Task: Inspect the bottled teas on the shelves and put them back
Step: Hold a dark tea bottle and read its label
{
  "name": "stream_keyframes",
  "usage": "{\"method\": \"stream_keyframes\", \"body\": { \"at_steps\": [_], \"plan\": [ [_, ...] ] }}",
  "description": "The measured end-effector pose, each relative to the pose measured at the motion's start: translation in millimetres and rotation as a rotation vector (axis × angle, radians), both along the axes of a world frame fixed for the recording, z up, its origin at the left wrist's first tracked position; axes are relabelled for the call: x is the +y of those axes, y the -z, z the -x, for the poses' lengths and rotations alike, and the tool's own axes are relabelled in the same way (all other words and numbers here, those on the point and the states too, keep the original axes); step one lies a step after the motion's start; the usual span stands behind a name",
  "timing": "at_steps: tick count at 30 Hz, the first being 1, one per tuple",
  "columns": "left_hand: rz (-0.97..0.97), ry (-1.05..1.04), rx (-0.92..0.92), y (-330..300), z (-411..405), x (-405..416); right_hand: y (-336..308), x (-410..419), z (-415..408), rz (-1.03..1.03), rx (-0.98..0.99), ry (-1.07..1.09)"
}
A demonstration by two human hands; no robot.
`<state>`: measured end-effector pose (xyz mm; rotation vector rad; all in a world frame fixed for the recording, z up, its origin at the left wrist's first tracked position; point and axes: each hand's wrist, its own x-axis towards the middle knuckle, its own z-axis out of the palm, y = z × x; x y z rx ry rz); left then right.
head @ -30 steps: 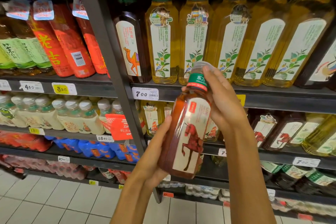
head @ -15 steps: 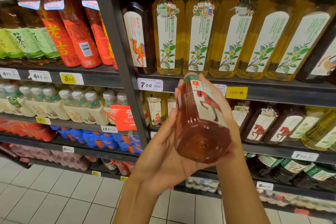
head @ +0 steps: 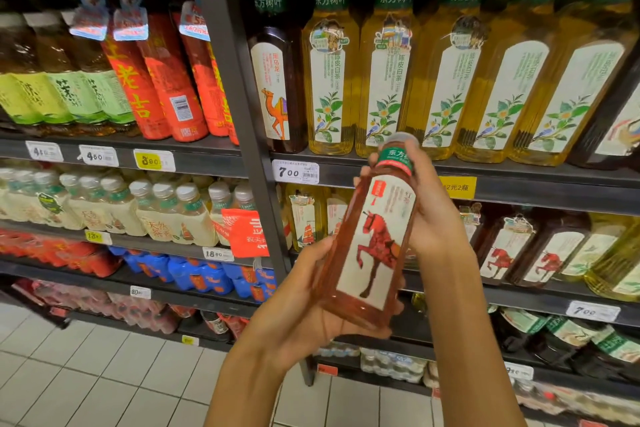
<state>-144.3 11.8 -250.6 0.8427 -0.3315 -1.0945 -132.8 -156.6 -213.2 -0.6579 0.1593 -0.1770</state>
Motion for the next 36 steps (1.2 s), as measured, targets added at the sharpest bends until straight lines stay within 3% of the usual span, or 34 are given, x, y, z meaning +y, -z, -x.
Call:
{"method": "stream_keyframes", "body": {
  "at_steps": [4,7,11,18,30,36],
  "plan": [
    [-0.148,-0.121,-0.047,5.2,-6.6,-0.8,-2.2,-6.6,-0.2,0.195,-0.088,0.098],
    [-0.312,-0.17,-0.288,10.6,-9.7,-2.4,-6.2,-4.3,3.9,0.341,-0.211,0.132],
    [-0.451,-0.156,-0.615,8.9,-13.6,-7.2,-16.6,2.8,9.7,0.682,-0.268,0.198],
    [-0.338,-0.423,-0.743,14.1,-21.0,-24.1,-30.5,8.6,21.5,0.966,-0.342,0.129],
    [-0.196,-0.5,-0.886,11.6,-31.6,-36.8,-35.5,2.5,34.2,1.003,-0.634,0.016],
    [-0.205,-0.457,-0.935,12.7,-34.1,-32.9,-27.8,-5.3,23.1,0.792,-0.585,0.099]
  ]
}}
